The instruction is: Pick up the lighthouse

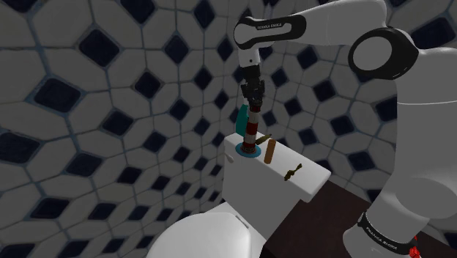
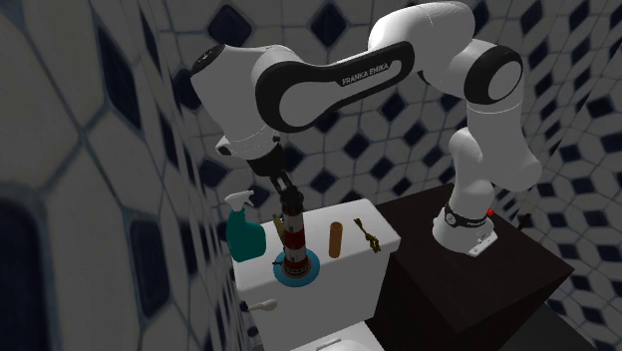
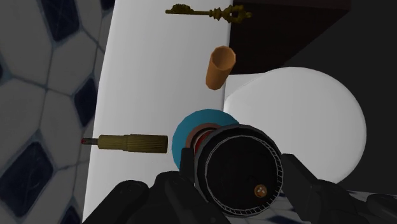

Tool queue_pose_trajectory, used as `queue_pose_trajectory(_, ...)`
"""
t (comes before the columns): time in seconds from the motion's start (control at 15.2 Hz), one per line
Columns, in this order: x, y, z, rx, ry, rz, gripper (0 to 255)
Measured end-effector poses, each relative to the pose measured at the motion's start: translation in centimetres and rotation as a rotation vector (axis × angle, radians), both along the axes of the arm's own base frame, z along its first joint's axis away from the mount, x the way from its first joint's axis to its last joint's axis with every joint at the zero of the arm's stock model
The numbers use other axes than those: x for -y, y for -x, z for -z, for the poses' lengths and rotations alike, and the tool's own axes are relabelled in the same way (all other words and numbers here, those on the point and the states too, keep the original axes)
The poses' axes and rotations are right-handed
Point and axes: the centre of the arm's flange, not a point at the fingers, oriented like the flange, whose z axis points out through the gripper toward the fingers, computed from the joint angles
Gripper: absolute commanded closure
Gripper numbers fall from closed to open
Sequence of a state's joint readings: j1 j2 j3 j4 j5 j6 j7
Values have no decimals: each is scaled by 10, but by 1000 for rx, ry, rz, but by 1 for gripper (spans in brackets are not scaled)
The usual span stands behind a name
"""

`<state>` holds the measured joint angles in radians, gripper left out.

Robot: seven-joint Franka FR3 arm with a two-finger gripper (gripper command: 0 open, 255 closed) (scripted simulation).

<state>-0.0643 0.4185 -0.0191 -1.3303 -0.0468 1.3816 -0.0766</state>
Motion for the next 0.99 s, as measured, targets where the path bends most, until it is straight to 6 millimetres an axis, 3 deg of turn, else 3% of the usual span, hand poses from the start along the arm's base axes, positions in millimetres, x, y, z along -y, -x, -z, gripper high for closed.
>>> queue_pose_trajectory(0.53,0,0,-2,-1,0,0,255)
queue_pose_trajectory(0.99,0,-1,-34,-1,0,0,255)
